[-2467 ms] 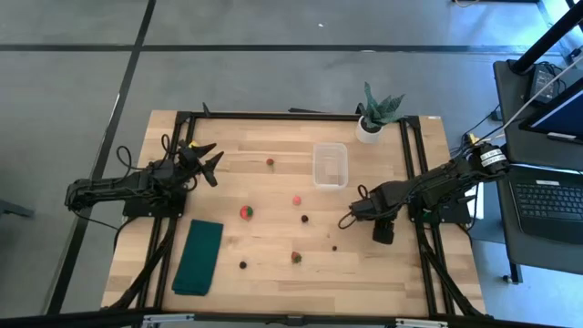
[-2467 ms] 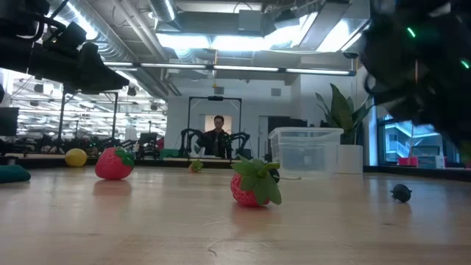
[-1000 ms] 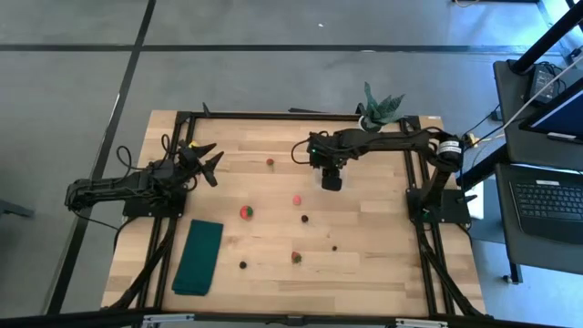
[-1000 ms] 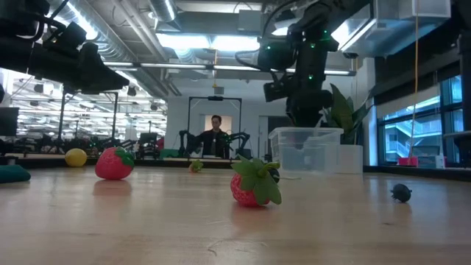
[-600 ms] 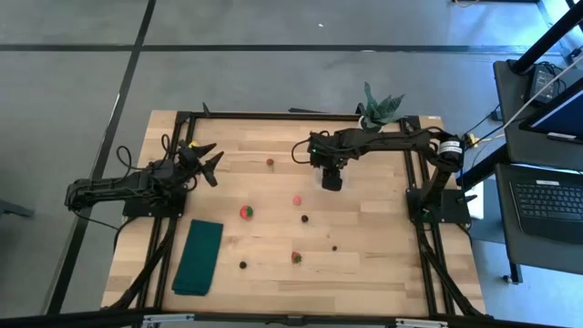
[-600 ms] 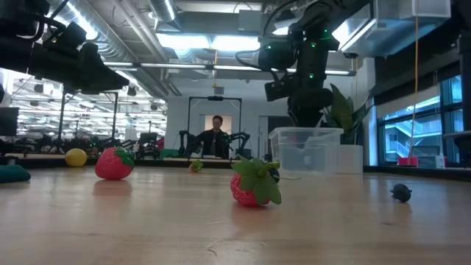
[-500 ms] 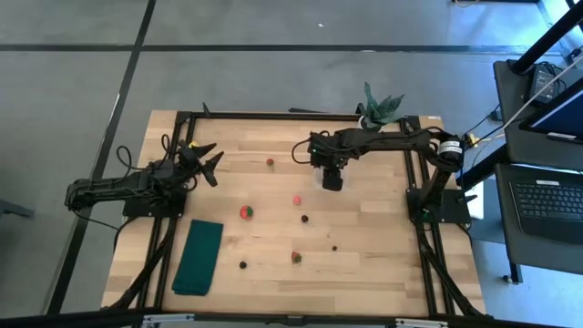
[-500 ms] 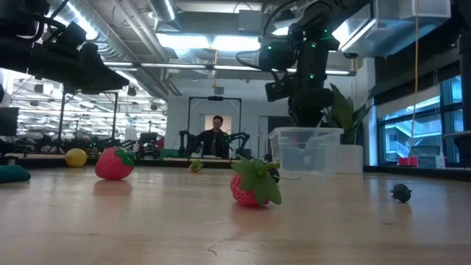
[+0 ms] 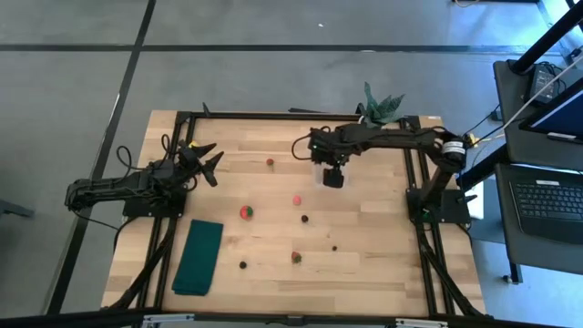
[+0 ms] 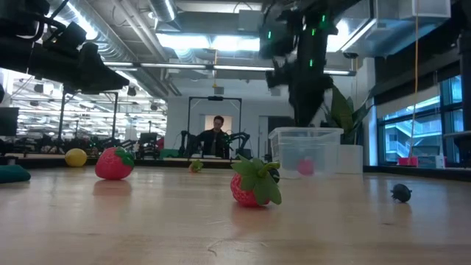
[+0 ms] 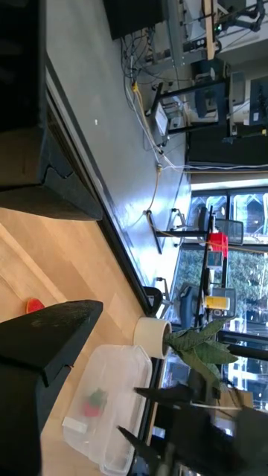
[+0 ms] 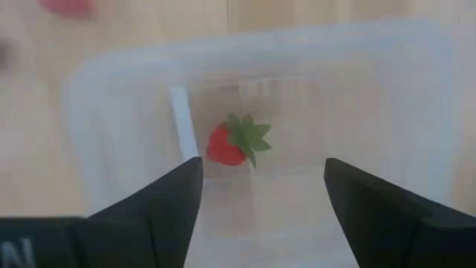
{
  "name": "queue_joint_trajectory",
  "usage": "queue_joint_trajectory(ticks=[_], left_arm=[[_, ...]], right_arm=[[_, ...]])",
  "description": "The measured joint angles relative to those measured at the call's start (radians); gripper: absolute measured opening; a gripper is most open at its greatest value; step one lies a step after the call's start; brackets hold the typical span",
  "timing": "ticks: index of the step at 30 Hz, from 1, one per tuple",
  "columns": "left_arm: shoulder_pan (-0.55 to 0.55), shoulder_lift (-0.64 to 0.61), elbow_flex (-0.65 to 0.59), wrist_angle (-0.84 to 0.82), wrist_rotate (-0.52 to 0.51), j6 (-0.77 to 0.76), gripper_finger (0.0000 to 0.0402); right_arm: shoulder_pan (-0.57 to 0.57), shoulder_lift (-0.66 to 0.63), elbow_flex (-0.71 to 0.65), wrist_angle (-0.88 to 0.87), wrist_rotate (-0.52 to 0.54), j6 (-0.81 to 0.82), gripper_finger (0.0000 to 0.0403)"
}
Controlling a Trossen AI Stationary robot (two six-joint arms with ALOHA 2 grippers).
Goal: Pick and placing Produce into tupperware
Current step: Put the blueberry into the transparent container
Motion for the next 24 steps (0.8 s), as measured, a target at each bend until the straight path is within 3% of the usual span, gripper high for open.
queue_joint_trajectory(ticks=[6, 13, 24], left_arm=[[0.000, 0.000, 0.000, -0.001, 0.000, 0.003, 0.0179], [0.000, 0.000, 0.000, -0.002, 0.000, 0.007, 0.0179], [0.000, 0.000, 0.000, -0.001, 0.000, 0.006, 0.0179]], right_arm=[[0.077, -0.102, 0.112, -0.089, -0.040, 0.124, 0.0284], [0.232, -0.208, 0.133, -0.129, -0.052, 0.133, 0.0284], [0.478, -0.130, 0.134, -0.109, 0.004, 0.266, 0.0284]])
